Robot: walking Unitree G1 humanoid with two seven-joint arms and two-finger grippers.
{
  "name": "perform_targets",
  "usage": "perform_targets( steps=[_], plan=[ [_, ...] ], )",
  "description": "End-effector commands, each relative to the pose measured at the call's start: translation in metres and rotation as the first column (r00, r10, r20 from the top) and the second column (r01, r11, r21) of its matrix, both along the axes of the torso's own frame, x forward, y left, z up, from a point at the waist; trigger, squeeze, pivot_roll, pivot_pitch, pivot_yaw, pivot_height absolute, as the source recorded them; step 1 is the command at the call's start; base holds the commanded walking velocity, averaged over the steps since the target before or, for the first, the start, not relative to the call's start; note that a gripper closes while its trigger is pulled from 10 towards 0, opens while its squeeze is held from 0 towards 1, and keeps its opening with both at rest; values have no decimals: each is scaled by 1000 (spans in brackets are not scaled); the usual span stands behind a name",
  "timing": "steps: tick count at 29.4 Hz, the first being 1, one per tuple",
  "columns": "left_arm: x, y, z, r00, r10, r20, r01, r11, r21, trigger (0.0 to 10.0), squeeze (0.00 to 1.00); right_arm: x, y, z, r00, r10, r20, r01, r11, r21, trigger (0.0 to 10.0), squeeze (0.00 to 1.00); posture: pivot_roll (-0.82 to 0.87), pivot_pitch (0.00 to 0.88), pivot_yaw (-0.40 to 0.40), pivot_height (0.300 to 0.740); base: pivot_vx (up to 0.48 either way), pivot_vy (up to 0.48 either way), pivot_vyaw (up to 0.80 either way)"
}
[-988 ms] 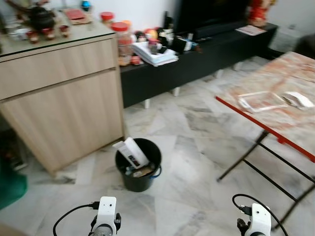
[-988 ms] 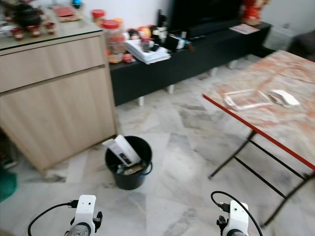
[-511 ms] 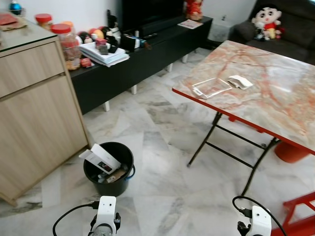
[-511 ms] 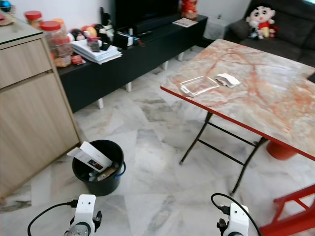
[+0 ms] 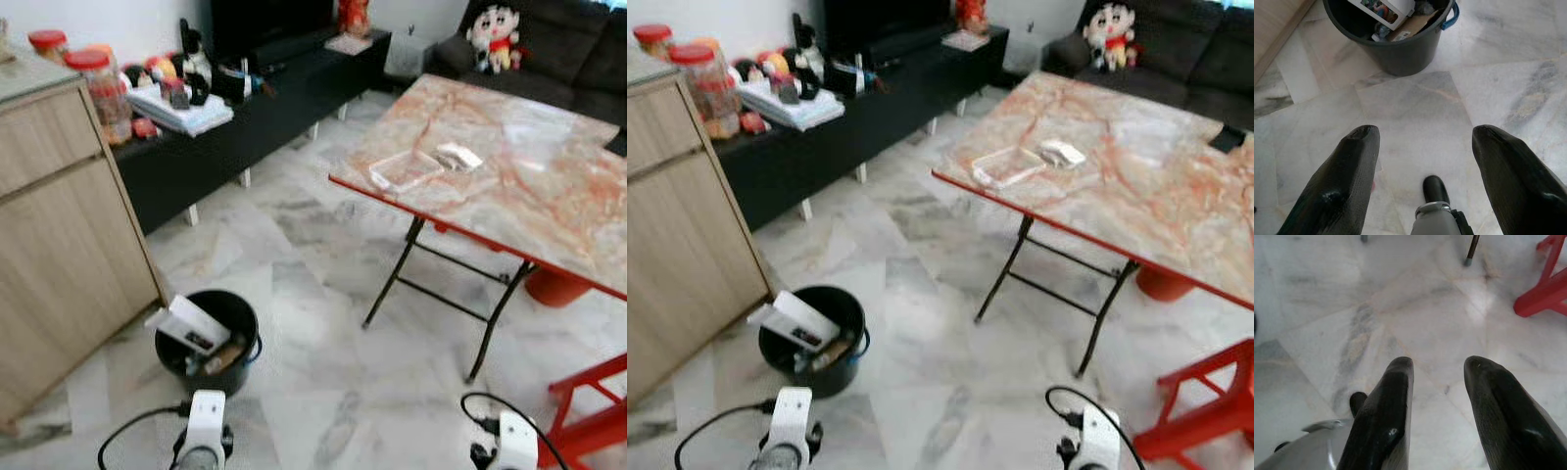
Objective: Picking trash to rubbish bin
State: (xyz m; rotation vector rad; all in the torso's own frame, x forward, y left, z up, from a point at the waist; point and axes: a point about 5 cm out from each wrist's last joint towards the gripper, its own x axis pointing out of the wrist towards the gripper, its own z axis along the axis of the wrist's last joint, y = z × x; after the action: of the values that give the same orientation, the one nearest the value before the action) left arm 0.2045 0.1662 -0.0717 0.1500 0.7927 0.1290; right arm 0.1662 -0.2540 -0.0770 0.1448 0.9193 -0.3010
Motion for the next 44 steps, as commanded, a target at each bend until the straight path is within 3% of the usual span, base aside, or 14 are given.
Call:
perform_targets(
  steps=[1, 13, 44],
  plan=[
    [-1, -3, -1, 1000, -4, -7, 4, 1000, 1, 10000, 0, 3, -5, 3, 1000, -16, 12, 16, 1000, -9, 10000, 0, -67, 21, -113, 740, 247, 0, 0],
    [-1, -2, -1, 1000, 3, -8, -3, 1000, 5, 10000, 0, 5, -5, 4, 1000, -22, 17, 22, 1000, -10, 10000, 0, -62, 20, -116, 740, 249, 0, -189],
    [2, -4, 1, 1000, -9, -3, 9, 1000, 2, 10000, 0, 5, -5, 4, 1000, -19, 13, 19, 1000, -15, 10000, 0, -57, 18, -106, 740, 256, 0, -694]
  ],
)
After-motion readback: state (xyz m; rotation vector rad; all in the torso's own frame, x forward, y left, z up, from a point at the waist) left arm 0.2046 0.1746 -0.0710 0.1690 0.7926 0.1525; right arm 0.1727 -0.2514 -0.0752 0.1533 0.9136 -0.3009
